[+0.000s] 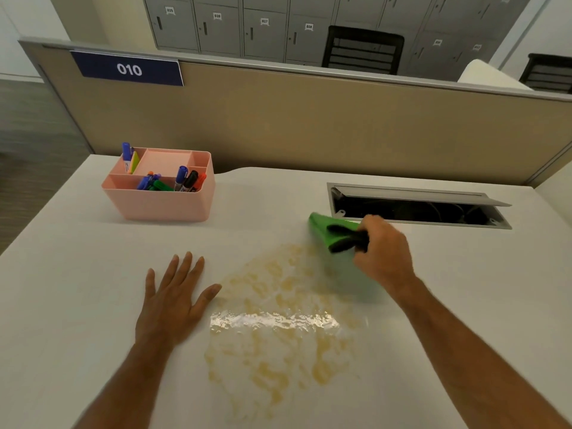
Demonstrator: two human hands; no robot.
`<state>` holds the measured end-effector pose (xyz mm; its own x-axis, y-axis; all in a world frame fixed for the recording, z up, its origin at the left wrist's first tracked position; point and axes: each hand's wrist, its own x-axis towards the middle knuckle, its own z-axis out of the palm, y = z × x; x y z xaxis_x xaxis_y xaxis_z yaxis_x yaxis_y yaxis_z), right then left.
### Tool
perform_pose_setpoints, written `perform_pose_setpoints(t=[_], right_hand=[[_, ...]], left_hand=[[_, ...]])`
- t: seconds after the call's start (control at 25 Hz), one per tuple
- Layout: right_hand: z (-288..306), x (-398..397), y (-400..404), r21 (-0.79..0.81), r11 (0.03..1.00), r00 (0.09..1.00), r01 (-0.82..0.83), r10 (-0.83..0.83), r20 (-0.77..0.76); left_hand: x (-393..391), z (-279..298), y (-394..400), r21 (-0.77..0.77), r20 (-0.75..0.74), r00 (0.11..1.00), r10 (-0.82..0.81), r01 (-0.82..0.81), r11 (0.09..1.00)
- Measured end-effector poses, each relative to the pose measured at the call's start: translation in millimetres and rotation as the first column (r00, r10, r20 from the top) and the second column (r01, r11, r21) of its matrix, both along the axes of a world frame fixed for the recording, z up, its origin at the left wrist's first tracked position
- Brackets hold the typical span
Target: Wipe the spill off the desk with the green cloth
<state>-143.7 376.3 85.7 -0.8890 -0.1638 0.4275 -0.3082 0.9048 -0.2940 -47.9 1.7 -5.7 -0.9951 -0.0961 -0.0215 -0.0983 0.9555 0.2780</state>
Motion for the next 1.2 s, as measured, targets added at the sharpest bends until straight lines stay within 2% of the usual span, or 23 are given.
perform_pose_setpoints(t=[0.08,0.16,0.24,0.28,0.32,0.36,0.4,0.44,0.48,0.56,0.6,0.76,1.0,1.2], right_hand=[[-18.2,16.3,-6.0,0.103,0.980,0.972,-0.171,0.150,0.183],[-25.4,22.7,-3.1,0.154,0.957,0.884,-0.245,0.155,0.442],[-20.2,18.5,3.0,0.087,0.966,0.785,-0.242,0.142,0.604],[-14.9,15.1,2.0,-0.027,0.981,0.742,-0.191,0.162,0.651],[-10.5,11.0,-2.1,-0.147,0.985,0.748,-0.093,0.167,0.643],[-9.2,5.4,-7.9,-0.206,0.978,0.807,0.022,0.104,0.581],[-10.9,-0.4,-16.7,-0.162,0.980,0.868,0.114,-0.019,0.495],[-16.2,-5.9,-27.1,-0.032,0.981,0.878,0.190,-0.156,0.452],[-24.0,-9.5,-38.0,0.109,0.968,0.836,0.228,-0.252,0.487],[-46.0,-9.4,-55.8,0.240,0.950,0.722,0.200,-0.308,0.620],[-56.1,-8.8,-60.0,0.253,0.948,0.703,0.193,-0.313,0.638],[-73.5,-8.4,-60.6,0.287,0.935,0.756,0.210,-0.341,0.559],[-75.2,-14.3,-58.1,0.309,0.934,0.777,0.179,-0.327,0.539],[-74.4,-32.1,-44.0,0.354,0.935,0.836,-0.005,-0.190,0.515]], left_hand=[[0.6,0.0,-0.4,-0.005,0.003,1.000,-0.002,0.002,1.000],[0.2,0.9,-0.4,-0.011,0.011,1.000,-0.003,0.004,1.000],[-0.1,1.6,0.0,-0.017,0.015,1.000,-0.004,0.004,1.000],[-0.3,1.4,0.1,-0.022,0.015,1.000,-0.004,0.004,1.000],[-0.1,0.8,-0.1,-0.025,0.014,1.000,-0.006,0.006,1.000],[-0.2,0.4,-0.3,-0.023,0.012,1.000,-0.006,0.006,1.000],[-0.3,0.0,-0.5,-0.019,0.010,1.000,-0.004,0.004,1.000],[-0.3,0.1,-0.4,-0.015,0.008,1.000,-0.002,0.002,1.000],[-0.3,-0.2,-0.4,-0.014,0.006,1.000,-0.002,0.002,1.000],[0.1,-0.8,-0.5,-0.011,0.002,1.000,-0.003,0.003,1.000],[-0.1,-1.3,-0.7,-0.005,0.000,1.000,-0.002,0.002,1.000],[-0.9,-1.7,-1.3,-0.010,0.000,1.000,-0.007,0.007,1.000],[-0.8,-2.0,-1.2,-0.017,-0.005,1.000,-0.006,0.006,1.000],[-1.0,-3.8,-1.6,-0.025,-0.015,1.000,-0.005,0.005,1.000]])
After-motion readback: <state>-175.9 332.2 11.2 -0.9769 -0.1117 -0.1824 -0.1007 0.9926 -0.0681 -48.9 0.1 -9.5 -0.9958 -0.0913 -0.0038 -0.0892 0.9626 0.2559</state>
